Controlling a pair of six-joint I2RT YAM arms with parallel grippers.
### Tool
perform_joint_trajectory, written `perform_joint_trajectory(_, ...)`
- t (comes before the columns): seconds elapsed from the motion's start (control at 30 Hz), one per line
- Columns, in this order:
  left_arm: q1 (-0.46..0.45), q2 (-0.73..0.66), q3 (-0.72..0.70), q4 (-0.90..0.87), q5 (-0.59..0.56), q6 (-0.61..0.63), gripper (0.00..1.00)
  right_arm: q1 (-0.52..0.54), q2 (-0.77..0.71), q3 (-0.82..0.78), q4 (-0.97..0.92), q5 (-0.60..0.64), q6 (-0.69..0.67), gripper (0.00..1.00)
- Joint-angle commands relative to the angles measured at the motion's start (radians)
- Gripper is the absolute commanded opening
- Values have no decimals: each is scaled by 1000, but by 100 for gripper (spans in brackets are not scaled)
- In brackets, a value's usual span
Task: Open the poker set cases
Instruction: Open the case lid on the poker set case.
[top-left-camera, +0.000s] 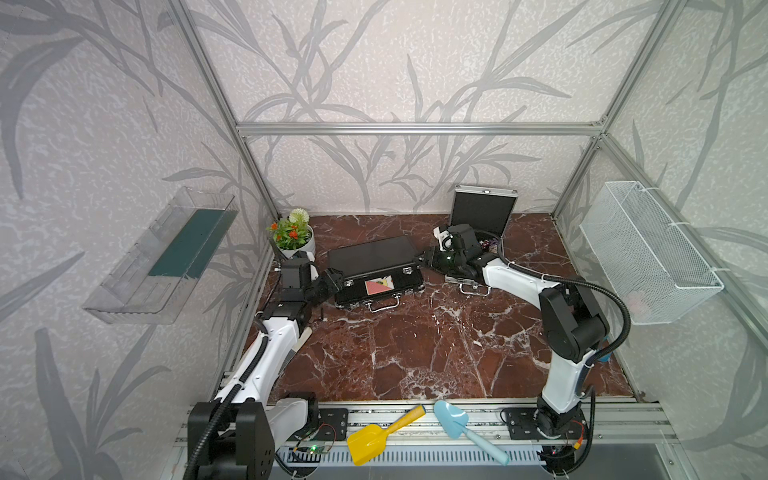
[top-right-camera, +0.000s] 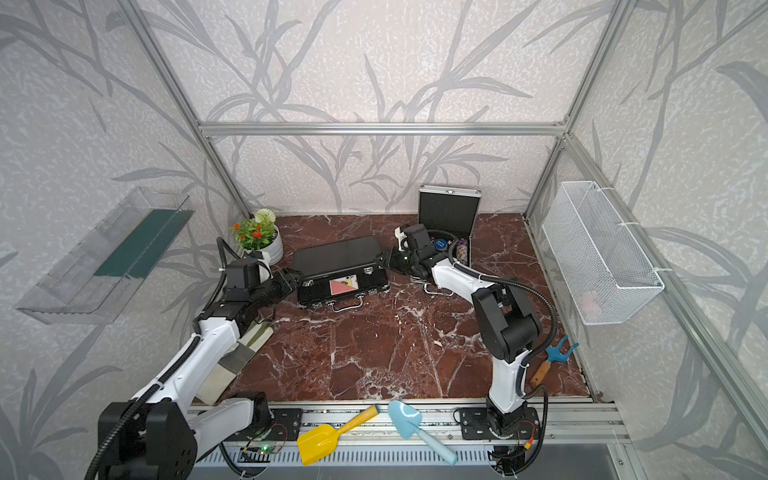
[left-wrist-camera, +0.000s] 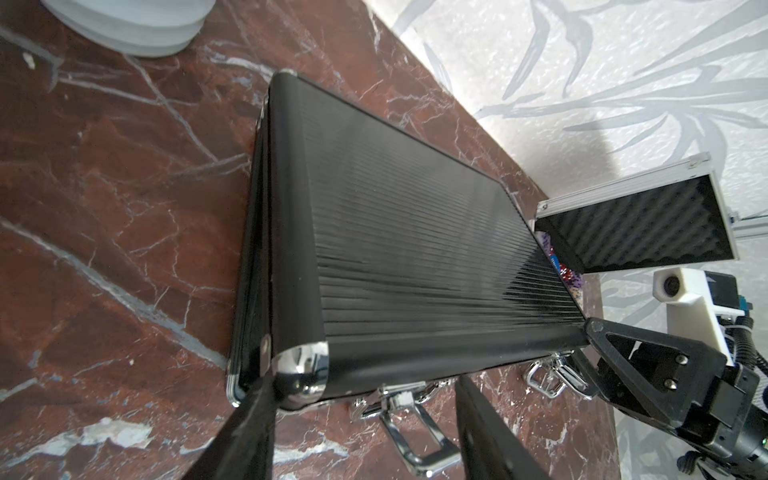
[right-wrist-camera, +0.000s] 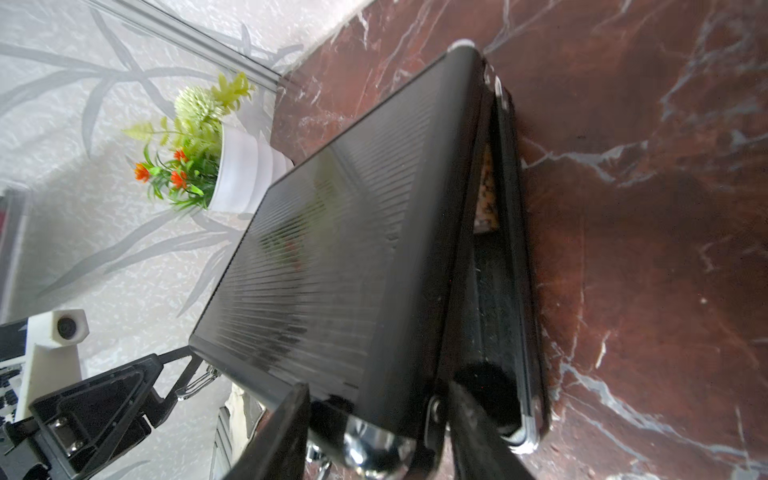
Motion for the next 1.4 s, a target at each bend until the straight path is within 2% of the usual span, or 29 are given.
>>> perform_joint_trajectory(0.0, -28, 25, 88, 100, 130, -17, 57, 69, -27, 102, 157, -188, 0, 52)
perform_joint_trajectory(0.4, -27, 160, 231, 120, 105, -45, 59, 54, 82, 265, 241, -165, 73, 55)
perform_joint_trajectory(0.7, -11, 228, 312, 104, 81, -3, 61, 41, 163, 344, 217, -144, 78, 56)
perform_joint_trajectory(0.87, -7, 283, 359, 101, 100, 10, 61, 32, 139, 342, 173, -124, 31, 58)
perform_joint_trajectory(1.37, 8, 376, 481, 80, 143, 33, 62, -19, 31, 285, 58, -79, -90, 73)
